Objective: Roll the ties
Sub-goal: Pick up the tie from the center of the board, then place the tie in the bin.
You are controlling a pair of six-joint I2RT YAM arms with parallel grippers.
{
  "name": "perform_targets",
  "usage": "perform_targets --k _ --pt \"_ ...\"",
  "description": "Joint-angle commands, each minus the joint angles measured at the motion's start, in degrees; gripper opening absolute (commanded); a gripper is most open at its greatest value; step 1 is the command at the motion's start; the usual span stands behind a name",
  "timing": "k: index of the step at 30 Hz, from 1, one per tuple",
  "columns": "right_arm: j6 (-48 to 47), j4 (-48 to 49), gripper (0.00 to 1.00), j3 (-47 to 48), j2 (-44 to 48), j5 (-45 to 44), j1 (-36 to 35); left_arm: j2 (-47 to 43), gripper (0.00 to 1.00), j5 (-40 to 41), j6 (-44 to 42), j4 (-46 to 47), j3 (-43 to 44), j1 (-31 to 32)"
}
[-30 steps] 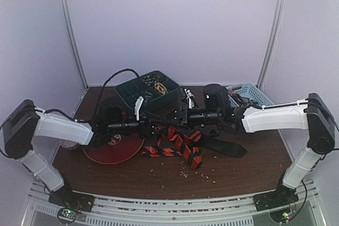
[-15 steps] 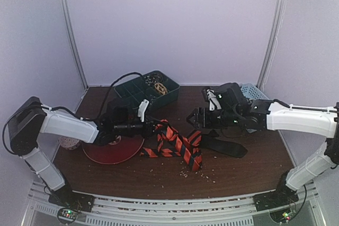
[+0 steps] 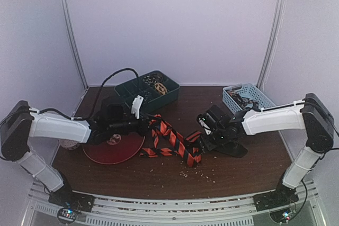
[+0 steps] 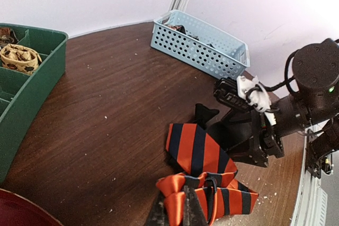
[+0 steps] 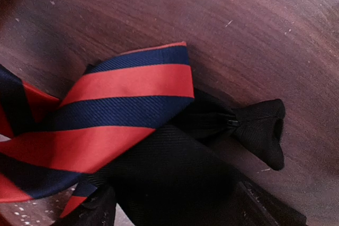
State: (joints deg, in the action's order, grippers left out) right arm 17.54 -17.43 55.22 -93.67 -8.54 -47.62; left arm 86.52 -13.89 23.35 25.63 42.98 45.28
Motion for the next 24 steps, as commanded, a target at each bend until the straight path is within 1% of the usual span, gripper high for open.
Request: perform_targets --k 1,3,4,5,6,7,9,11,14,18,20,24 --pt "-6.18 1.92 0.77 1.07 -5.08 -2.77 0.62 -1.31 0.00 1.62 -1.65 -0.07 0.10 -0.10" --pt "-5.85 2.72 0.73 1.74 -6.47 -4.96 0.80 -1.27 0.00 1.66 -1.60 0.05 0.01 -0.08" --pt "-5.54 3.09 0.67 1.94 -6.75 -6.19 0.92 -1.31 0.00 1.86 -1.38 0.06 -0.08 -0.10" --pt "-5.24 2.88 0.53 2.36 -6.87 -7.92 0.94 -1.27 0.00 2.18 -1.16 0.05 -0.09 -0.09" --pt "-4.88 2.29 0.35 2.78 -6.37 -9.65 0.96 -1.19 0.00 2.30 -1.05 -0.16 -0.01 -0.10" --pt "-4.21 1.71 0.20 3.02 -5.27 -11.43 0.92 -1.18 0.00 2.39 -0.97 -0.41 0.07 -0.10" --pt "-2.78 0.99 0.00 2.85 -1.12 -13.92 0.90 -1.26 0.00 2.98 -1.02 -0.91 0.02 -0.10" --pt "-1.41 1.55 0.00 2.12 4.78 -14.58 0.93 -1.34 0.00 3.91 -1.07 -1.26 -0.21 -0.08" --pt "0.73 4.91 0.00 -0.77 14.53 -13.68 0.92 -1.37 0.00 4.65 -1.20 -1.03 -0.56 -0.08" --pt "2.49 4.57 0.00 0.33 24.79 -9.19 0.98 -1.19 0.00 5.44 -1.28 -1.41 -0.62 -0.10" --pt "2.75 3.84 0.00 2.32 27.06 -4.76 1.00 -0.83 0.00 6.30 -1.29 -1.52 -0.62 -0.04" --pt "3.73 4.37 0.00 5.17 28.90 9.72 1.03 0.80 0.00 6.79 -1.29 -1.21 -0.01 -0.08"
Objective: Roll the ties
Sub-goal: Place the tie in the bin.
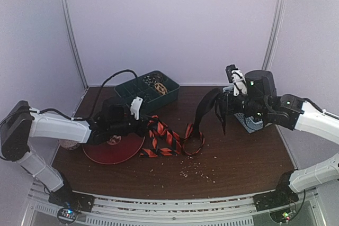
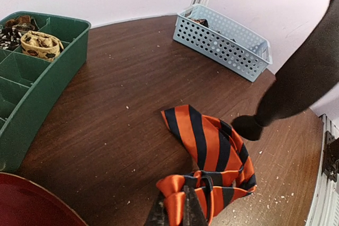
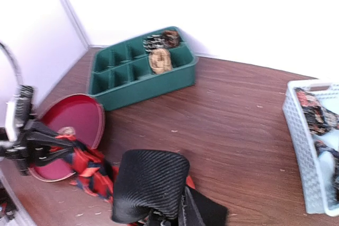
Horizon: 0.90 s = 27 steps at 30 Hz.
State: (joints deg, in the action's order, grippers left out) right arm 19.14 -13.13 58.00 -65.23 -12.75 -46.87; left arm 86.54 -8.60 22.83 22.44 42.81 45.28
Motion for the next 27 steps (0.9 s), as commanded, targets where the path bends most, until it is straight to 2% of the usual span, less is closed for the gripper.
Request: perform_targets --k 1,3,6,11,13,16,19,22,27 --pt "3.22 0.61 0.00 2.74 1.22 15.09 0.29 1.09 0.00 1.21 -0.63 1.97 0.43 -0.10" --pt "6.69 2.28 0.00 2.69 3.73 10.20 0.24 1.57 0.00 0.46 -0.22 1.96 0.76 -0.10" --pt "8.15 1.76 0.00 4.40 5.90 -6.55 0.23 1.72 0.00 -0.32 0.35 2.21 0.76 -0.08" --pt "1.77 2.37 0.00 12.46 1.16 -25.23 0.81 2.38 0.00 -2.68 1.60 0.14 2.59 -0.10" --pt "-2.20 3.72 0.00 15.42 -1.99 -30.25 2.95 2.34 0.00 -6.33 3.18 2.99 2.53 -0.10" --pt "-5.75 4.83 0.00 19.69 -6.80 -32.02 10.44 2.21 0.00 -11.98 7.62 9.97 2.22 0.05" --pt "-8.26 6.81 0.00 21.54 -10.78 -33.74 17.46 3.76 0.00 -15.50 10.37 13.14 4.94 0.68" --pt "-10.20 9.98 0.00 21.17 -13.27 -35.36 22.79 5.97 0.00 -16.79 11.74 13.71 8.90 1.55" --pt "-9.92 12.09 0.00 18.44 -17.27 -32.22 29.23 9.30 0.00 -17.52 14.34 16.64 13.79 2.78"
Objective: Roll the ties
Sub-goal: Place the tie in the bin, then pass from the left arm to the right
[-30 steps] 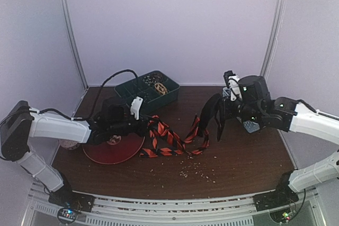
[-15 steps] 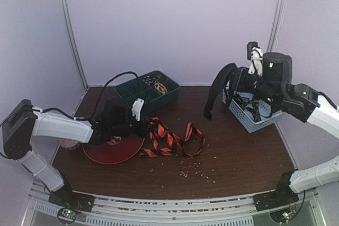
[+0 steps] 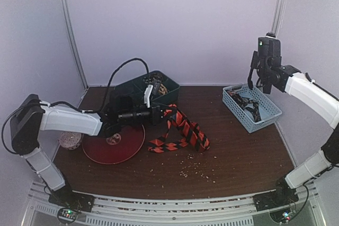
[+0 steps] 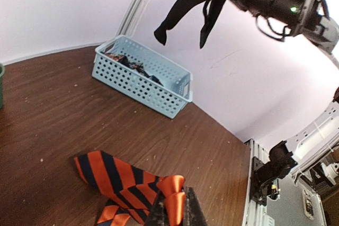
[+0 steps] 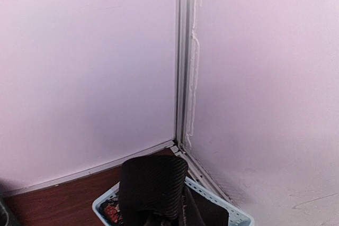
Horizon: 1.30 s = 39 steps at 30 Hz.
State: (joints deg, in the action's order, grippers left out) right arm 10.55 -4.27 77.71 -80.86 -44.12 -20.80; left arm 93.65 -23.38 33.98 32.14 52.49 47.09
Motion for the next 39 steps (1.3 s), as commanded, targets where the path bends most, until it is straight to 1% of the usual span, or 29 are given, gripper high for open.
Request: perform_targets --k 1,3,6,8,10,12,14,16,19,21,23,24,26,29,30,31,32,33,34,36,39 --pt "-0.98 3.14 0.00 -2.01 -2.52 -0.35 3.82 2.84 0.00 -2.67 3.23 7.04 4.81 1.13" --pt "-0.36 3.68 0.01 -4.11 -4.20 -0.06 4.74 4.42 0.00 -1.84 2.79 7.07 5.50 1.33" --pt "0.05 6.22 0.15 -7.57 -6.32 -0.13 5.98 6.48 0.00 0.69 0.65 5.96 5.41 1.35" --pt "-0.05 6.89 0.26 -9.06 -8.08 0.52 6.86 7.86 0.00 4.43 -2.59 2.48 5.60 1.35" --pt "1.59 1.95 0.42 -6.92 -10.74 0.38 7.00 9.09 0.00 8.02 -4.57 -0.49 5.61 1.23" --pt "4.90 -5.80 0.54 -2.35 -12.90 1.58 6.87 9.26 0.00 9.38 -5.39 -1.88 4.94 1.16" --pt "8.00 -13.74 0.60 0.26 -13.75 5.27 6.49 8.24 0.01 10.05 -5.40 -1.63 3.47 1.16" --pt "10.07 -16.99 0.64 0.36 -12.61 8.57 5.38 6.99 0.02 11.03 -5.53 -1.77 2.38 1.16" --pt "13.17 -19.16 0.74 -1.91 -9.87 11.56 3.59 5.47 0.05 13.03 -6.56 -4.60 1.79 1.21" --pt "15.37 -19.93 0.75 -3.75 -8.02 12.62 2.98 4.40 0.08 13.59 -7.29 -6.01 1.38 1.16" --pt "17.18 -20.84 0.73 -5.13 -6.16 14.86 2.36 2.96 0.12 13.59 -7.57 -6.56 0.57 1.21" --pt "17.18 -20.59 0.72 -5.92 -5.07 17.73 1.64 2.24 0.12 13.41 -7.69 -6.64 0.16 1.17" --pt "13.59 -17.53 0.71 -8.98 -2.46 25.57 -0.74 0.62 0.12 13.02 -7.59 -6.66 -0.76 1.17" --pt "9.58 -9.79 0.69 -14.93 2.24 38.10 -5.02 -1.64 0.01 11.66 -6.81 -5.70 -1.77 1.17" --pt "8.66 -4.99 0.68 -17.46 3.84 41.49 -6.54 -2.06 0.00 11.09 -6.51 -5.50 -1.92 1.16" --pt "7.64 -0.70 0.68 -20.54 5.57 47.90 -8.23 -2.39 0.00 10.39 -6.02 -5.18 -1.99 1.16" --pt "6.98 4.42 0.68 -23.62 7.06 51.37 -9.55 -2.70 0.00 9.53 -5.47 -4.92 -2.03 1.16" --pt "6.83 9.04 0.67 -27.02 8.24 58.26 -10.67 -2.99 0.00 8.18 -4.87 -4.55 -2.09 1.16" --pt "6.45 13.66 0.66 -30.02 9.26 61.86 -11.90 -3.28 0.00 6.74 -4.25 -3.80 -2.00 1.17" --pt "4.41 20.30 0.66 -34.68 11.15 63.59 -15.76 -3.83 0.00 3.65 -2.98 -2.33 -1.96 1.21" --pt "1.03 23.31 0.69 -36.53 11.14 63.97 -19.62 -4.62 0.00 -0.46 -1.22 0.00 -1.81 1.21"
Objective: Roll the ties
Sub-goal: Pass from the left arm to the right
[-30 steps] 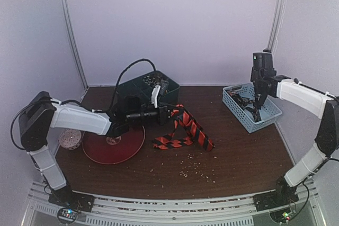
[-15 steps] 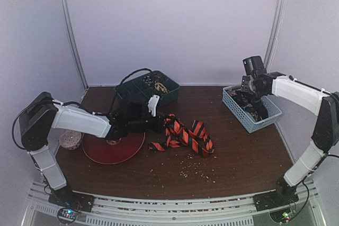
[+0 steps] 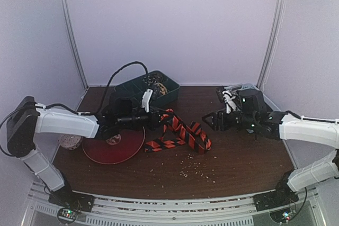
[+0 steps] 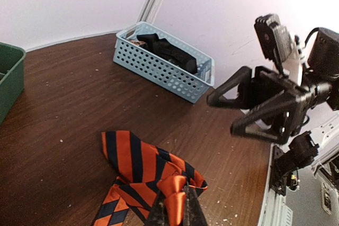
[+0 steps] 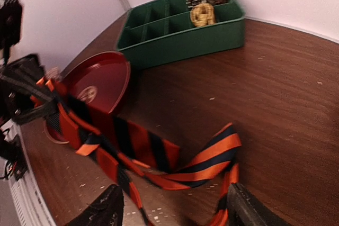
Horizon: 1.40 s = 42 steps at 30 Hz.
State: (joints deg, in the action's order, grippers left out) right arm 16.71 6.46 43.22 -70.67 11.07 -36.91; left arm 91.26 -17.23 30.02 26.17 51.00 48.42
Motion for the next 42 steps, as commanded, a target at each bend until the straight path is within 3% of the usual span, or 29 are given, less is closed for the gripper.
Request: perform_targets --k 1,13,16,20,22,26,31,42 --pt "-5.71 12.71 0.70 -1.79 0.37 9.40 -4.27 -2.43 0.00 -7.78 3.11 6.56 -0.23 -0.17" --pt "-7.50 23.19 0.76 -0.04 -5.70 20.50 -9.21 -3.96 0.00 -21.69 10.94 19.12 -0.12 -0.17" --pt "-7.63 21.29 0.66 0.95 -6.18 23.95 -9.64 -3.95 0.00 -23.33 11.64 19.81 -0.22 -0.11" --pt "-6.67 20.55 0.43 -0.04 -4.83 26.77 -9.63 -4.40 0.00 -22.89 12.39 21.19 -0.99 -0.16" --pt "-5.79 17.52 0.39 0.34 -4.37 24.97 -9.67 -4.51 0.00 -21.64 12.59 20.83 -1.00 -0.17" --pt "-4.17 13.04 0.61 -1.38 -2.58 19.52 -9.69 -4.84 0.00 -19.43 13.20 20.81 -0.63 -0.17" --pt "-5.17 18.48 0.75 -9.59 0.04 14.32 -9.92 -5.67 0.00 -18.14 12.75 18.53 1.76 -0.12" --pt "-3.17 30.69 0.74 -17.93 -6.00 12.22 -9.97 -7.71 0.00 -15.44 10.14 13.97 3.90 -0.17"
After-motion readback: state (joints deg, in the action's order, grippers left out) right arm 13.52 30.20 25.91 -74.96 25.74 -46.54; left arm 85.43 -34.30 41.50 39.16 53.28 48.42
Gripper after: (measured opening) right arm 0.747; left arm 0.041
